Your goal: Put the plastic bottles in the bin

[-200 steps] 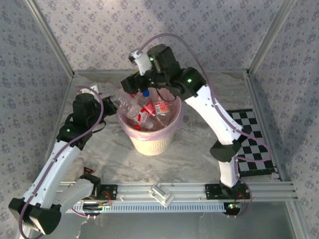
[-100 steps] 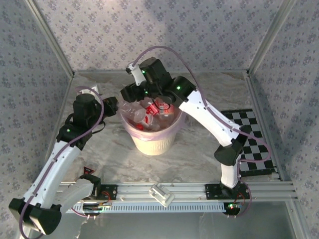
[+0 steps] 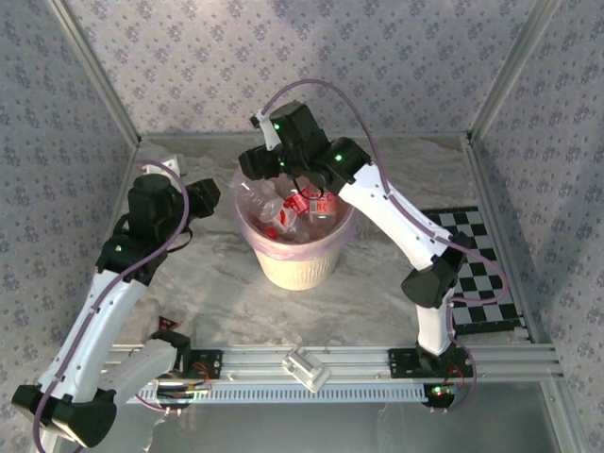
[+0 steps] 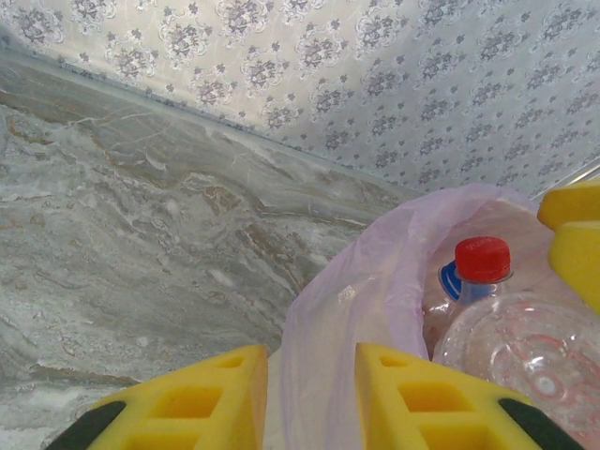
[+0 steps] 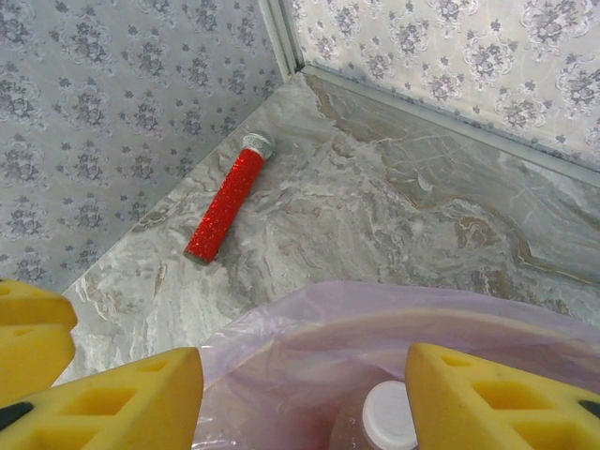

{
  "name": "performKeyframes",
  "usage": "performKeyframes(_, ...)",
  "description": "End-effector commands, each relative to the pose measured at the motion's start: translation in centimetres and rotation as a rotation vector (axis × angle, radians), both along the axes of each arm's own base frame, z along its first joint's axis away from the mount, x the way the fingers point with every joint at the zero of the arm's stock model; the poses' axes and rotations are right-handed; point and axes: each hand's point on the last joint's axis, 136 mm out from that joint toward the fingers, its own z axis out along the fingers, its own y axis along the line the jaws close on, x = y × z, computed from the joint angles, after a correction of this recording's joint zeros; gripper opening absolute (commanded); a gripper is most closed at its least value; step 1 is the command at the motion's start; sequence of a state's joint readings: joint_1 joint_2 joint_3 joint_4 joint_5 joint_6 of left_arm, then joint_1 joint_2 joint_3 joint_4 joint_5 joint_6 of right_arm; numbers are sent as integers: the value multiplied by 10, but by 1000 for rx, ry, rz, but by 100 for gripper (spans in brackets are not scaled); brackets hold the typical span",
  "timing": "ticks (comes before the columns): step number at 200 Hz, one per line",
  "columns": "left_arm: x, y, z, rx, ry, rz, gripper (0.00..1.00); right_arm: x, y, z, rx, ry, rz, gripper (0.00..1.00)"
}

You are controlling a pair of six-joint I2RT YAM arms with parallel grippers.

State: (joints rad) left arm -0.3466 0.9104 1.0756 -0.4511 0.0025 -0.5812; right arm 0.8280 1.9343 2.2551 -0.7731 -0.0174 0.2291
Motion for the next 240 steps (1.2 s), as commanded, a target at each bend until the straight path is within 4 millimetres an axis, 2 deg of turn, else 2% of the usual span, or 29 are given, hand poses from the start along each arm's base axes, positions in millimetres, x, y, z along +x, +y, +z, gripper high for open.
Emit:
performKeyframes(1,-3,6,15,14,-37,10,33,10,-26,-24,-131,51,-57,65)
performKeyframes(37,-6,9,16,34,-40,18,35,-2,-36,42,-5,-39,-19,74)
performKeyframes(54,-6,11,19,48,-46,22,35,-5,-46,62,36,-65,-19,83)
performKeyframes(67,-6,12,20,58,-49,23,36,-5,-57,73,54,-83,-34,86)
performKeyframes(90,-7,14,28,79,-63,21,39,-1,-88,80,54,-83,-95,87)
performKeyframes(113,-12,15,48,73,-106,16,40,2,-128,68,26,-27,-181,86)
performKeyframes(126,-15,10,62,51,-134,-13,44,-2,-143,57,-6,-4,-207,84)
performKeyframes(134,-15,5,68,36,-142,-41,47,-8,-143,53,-18,1,-188,84)
performKeyframes(142,-15,-2,72,20,-141,-75,51,-21,-133,48,-19,8,-120,83)
performKeyframes(160,-14,-17,76,-19,-139,-146,61,-57,-101,36,-10,24,135,86)
performKeyframes(169,-14,-21,78,-37,-139,-162,64,-70,-91,28,-35,10,240,88)
performKeyframes(194,-18,-17,84,-45,-164,-145,66,-79,-80,2,-164,-97,368,100)
performKeyframes(224,-31,0,91,-21,-196,-85,67,-95,-51,-17,-240,-154,489,100)
performKeyframes(240,-36,7,92,-11,-204,-64,67,-91,-39,-31,-297,-173,495,100)
